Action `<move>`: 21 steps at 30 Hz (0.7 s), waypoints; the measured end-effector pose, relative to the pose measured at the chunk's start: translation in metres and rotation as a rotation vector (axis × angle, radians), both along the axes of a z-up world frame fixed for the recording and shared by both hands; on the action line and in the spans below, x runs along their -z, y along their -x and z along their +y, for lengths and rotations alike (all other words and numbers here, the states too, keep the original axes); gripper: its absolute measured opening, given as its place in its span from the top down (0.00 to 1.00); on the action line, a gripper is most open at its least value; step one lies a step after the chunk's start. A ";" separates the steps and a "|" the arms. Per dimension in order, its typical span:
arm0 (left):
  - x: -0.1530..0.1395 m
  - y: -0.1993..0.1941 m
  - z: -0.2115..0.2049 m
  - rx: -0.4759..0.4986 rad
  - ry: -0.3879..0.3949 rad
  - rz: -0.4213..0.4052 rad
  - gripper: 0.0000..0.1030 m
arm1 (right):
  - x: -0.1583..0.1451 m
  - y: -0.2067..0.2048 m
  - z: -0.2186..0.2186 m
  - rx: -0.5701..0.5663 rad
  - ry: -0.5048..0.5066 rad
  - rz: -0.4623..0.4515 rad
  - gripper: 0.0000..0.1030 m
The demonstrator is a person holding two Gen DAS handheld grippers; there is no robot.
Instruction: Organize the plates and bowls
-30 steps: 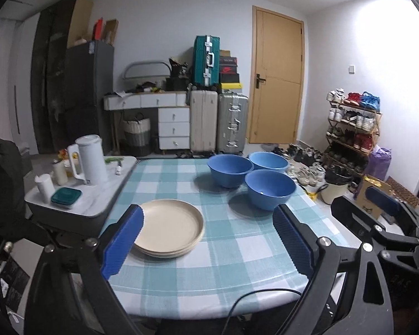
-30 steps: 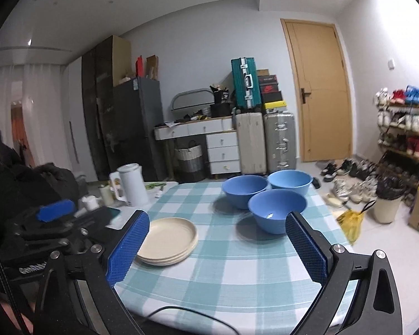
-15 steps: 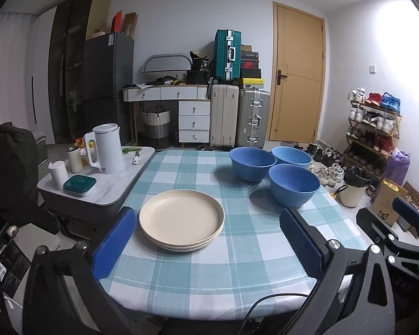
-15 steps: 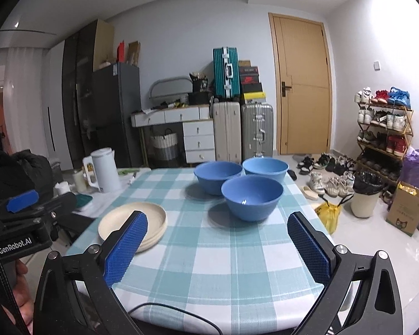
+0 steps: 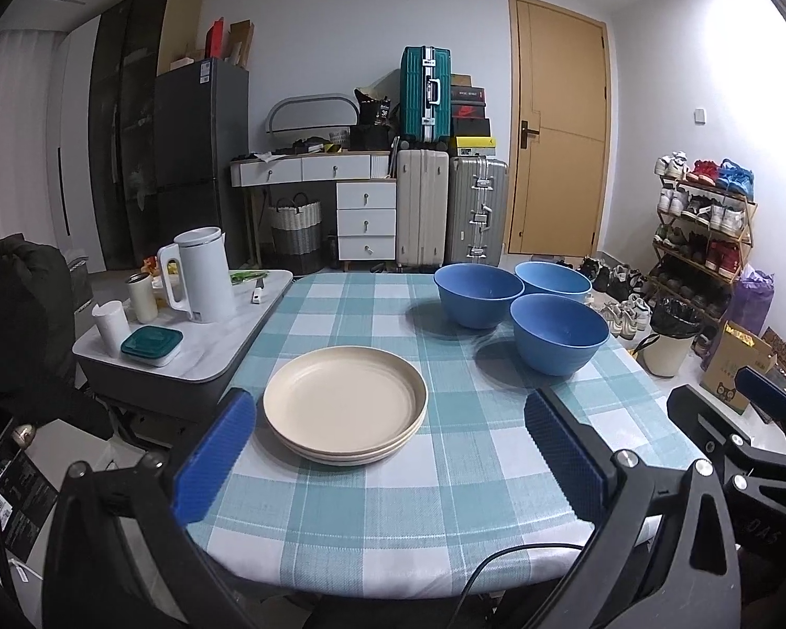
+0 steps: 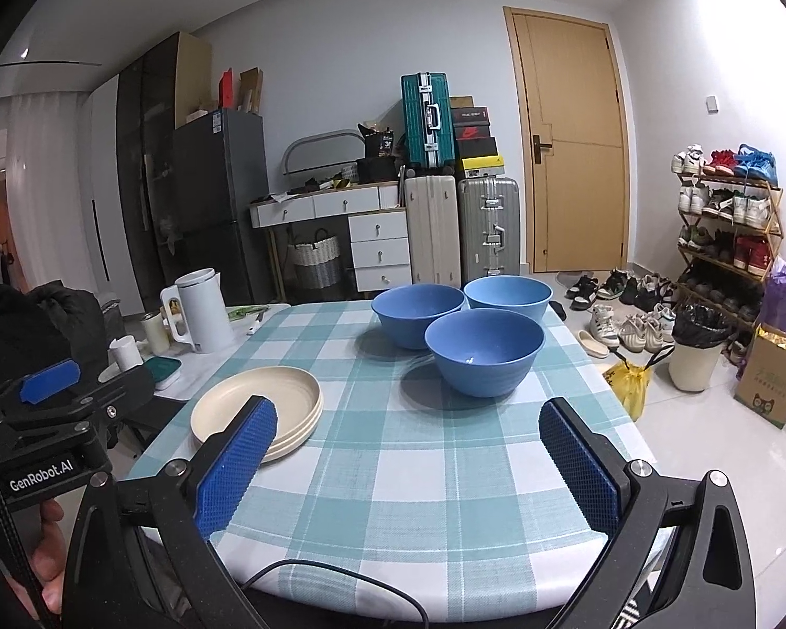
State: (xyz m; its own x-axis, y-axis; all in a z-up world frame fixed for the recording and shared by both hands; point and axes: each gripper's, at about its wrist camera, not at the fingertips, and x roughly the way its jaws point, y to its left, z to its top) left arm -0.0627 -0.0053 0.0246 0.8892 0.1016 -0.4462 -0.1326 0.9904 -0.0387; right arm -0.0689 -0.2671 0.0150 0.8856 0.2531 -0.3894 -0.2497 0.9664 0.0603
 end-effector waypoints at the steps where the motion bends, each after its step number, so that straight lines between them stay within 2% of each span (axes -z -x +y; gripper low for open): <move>1: 0.000 0.000 0.000 0.002 -0.003 0.001 0.00 | 0.000 0.000 0.001 -0.001 0.001 0.001 0.01; 21: 0.001 -0.008 -0.007 0.042 -0.026 0.026 0.00 | 0.006 -0.009 -0.003 0.016 0.012 0.010 0.01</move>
